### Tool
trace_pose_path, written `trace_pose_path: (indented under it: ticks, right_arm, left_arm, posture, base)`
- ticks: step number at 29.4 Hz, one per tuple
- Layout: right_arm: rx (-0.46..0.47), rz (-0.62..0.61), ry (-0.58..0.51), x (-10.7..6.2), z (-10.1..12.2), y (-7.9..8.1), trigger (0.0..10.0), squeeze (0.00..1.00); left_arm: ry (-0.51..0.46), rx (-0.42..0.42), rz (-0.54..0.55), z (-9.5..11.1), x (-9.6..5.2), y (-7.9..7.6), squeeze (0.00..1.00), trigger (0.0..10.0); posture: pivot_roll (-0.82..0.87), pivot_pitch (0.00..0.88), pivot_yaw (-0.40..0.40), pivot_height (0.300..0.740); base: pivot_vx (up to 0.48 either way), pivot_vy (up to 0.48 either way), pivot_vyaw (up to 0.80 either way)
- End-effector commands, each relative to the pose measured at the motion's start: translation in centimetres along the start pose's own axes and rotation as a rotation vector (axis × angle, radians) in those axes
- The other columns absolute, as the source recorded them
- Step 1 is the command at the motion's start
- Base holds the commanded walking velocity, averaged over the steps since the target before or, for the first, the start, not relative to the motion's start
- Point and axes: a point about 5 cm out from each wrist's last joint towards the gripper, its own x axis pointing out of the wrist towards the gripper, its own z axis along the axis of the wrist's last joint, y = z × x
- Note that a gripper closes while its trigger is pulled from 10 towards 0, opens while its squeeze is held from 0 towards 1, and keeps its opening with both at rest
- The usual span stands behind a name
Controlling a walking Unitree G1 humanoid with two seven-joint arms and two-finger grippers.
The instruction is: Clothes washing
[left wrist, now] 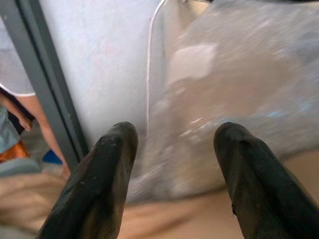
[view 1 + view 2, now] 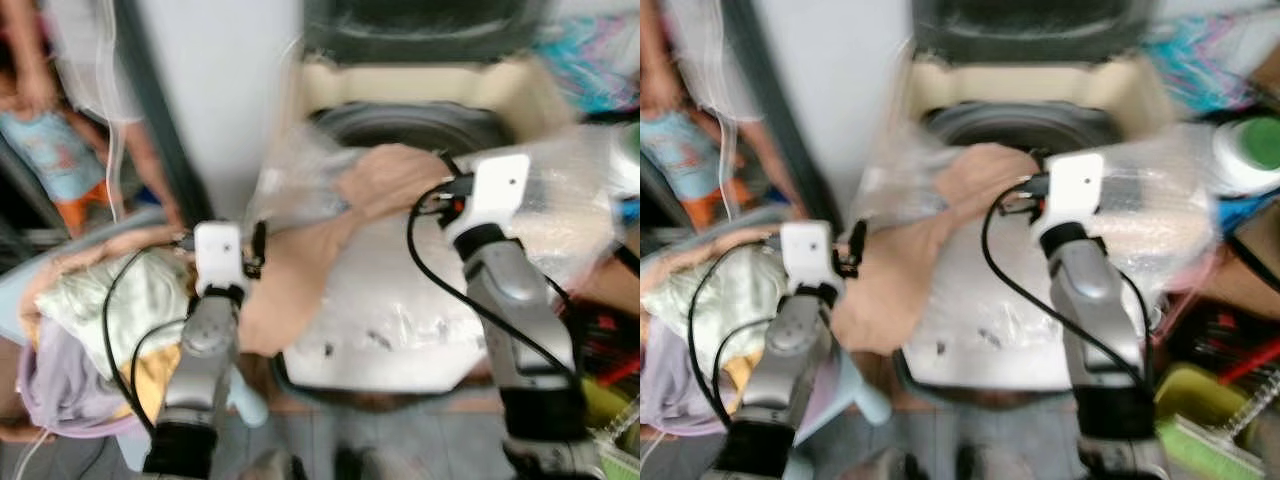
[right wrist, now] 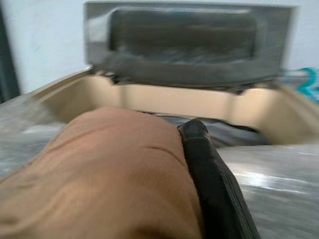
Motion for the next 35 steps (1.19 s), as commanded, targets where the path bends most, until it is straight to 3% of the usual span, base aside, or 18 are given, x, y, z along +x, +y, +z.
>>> trace_pose_path:
  ticks: [1,10,17,20,26,31,35]
  right_arm:
    - [-0.012,-0.025,-0.026,0.1,0.5,-0.7,10.0,0.00]
    - [-0.043,-0.005,-0.043,0.3,0.9,-1.0,10.0,0.00]
    - [-0.105,-0.014,-0.090,1.7,2.6,-3.3,10.0,0.00]
    - [-0.116,-0.007,-0.091,1.7,2.6,-3.5,10.0,0.00]
    - [-0.120,0.057,-0.097,1.7,2.6,-2.5,10.0,0.00]
    - [-0.146,0.195,-0.085,1.6,2.3,-0.9,10.0,0.00]
    - [-0.122,0.248,-0.082,1.7,2.5,-0.5,10.0,0.00]
  left_arm:
    - [-0.006,-0.004,-0.001,0.1,0.0,-0.2,0.00,10.0]
    - [-0.035,-0.013,0.011,0.9,0.4,0.1,0.00,10.0]
    - [-0.049,-0.012,0.020,1.3,0.6,0.4,0.00,10.0]
    - [-0.048,-0.010,0.023,1.1,0.4,0.5,0.00,10.0]
    - [-0.065,-0.012,0.023,1.3,0.2,0.5,0.00,10.0]
    - [-0.068,-0.006,0.038,1.4,0.3,0.9,0.00,10.0]
    - [-0.065,-0.004,0.077,1.4,0.3,1.2,0.00,10.0]
  posture:
    - [-0.12,0.000,0.099,0.740]
    - [-0.12,0.000,0.103,0.740]
    - [-0.11,0.000,0.100,0.740]
    - [-0.12,0.000,0.098,0.740]
    - [-0.12,0.000,0.098,0.740]
    - [-0.11,0.000,0.093,0.740]
    - [-0.11,0.000,0.089,0.740]
  base:
    - [0.000,0.000,-0.80]
    - [0.000,0.000,-0.27]
    - [0.000,0.000,0.00]
    - [0.000,0.000,0.00]
    - [0.000,0.000,0.00]
    - [0.000,0.000,0.00]
    - [0.000,0.000,0.00]
